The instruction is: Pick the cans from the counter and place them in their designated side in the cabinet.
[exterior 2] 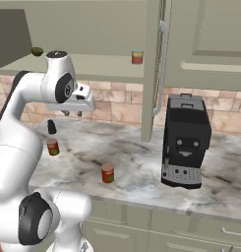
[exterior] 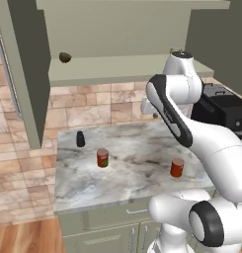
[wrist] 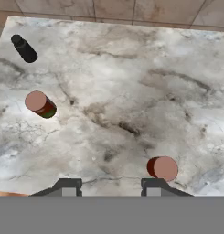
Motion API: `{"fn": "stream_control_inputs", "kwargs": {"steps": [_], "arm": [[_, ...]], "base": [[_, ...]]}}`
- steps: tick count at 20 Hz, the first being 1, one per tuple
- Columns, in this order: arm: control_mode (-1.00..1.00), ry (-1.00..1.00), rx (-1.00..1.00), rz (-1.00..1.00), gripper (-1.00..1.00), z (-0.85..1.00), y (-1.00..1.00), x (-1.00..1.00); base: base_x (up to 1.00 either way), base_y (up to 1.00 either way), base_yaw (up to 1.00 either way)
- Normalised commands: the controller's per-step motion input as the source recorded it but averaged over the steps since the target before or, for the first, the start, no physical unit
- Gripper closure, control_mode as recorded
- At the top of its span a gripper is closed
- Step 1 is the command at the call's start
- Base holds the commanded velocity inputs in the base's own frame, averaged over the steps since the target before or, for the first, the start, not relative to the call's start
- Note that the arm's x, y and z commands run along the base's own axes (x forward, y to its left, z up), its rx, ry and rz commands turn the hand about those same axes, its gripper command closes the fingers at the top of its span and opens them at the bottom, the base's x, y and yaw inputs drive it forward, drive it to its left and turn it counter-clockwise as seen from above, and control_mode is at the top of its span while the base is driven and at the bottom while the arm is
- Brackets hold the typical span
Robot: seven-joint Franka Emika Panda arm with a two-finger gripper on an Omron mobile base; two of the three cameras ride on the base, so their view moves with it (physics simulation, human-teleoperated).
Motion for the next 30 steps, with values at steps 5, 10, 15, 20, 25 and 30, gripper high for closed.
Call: {"fn": "stream_control_inputs", "kwargs": {"steps": [5, 10, 15, 20, 25, 30], "arm": [[-1.00, -0.04, 0.00, 0.00, -1.00, 0.00, 0.00, -0.05], [-1.00, -0.02, 0.00, 0.00, -1.00, -0.18, -0.08, -0.15], [-1.00, 0.00, 0.00, 0.00, -1.00, -0.26, -0.15, -0.17], [-1.00, -0.02, 0.00, 0.00, -1.00, -0.24, -0.14, -0.13], [-1.00, 0.00, 0.00, 0.00, -1.00, -0.25, -0.22, -0.12], [-1.00, 0.00, 0.00, -0.01, -1.00, -0.26, -0.23, -0.11]], "base": [[0.00, 0.00, 0.00], [0.00, 0.00, 0.00], [0.00, 0.00, 0.00], [0.00, 0.00, 0.00], [0.00, 0.00, 0.00], [0.00, 0.00, 0.00]]}}
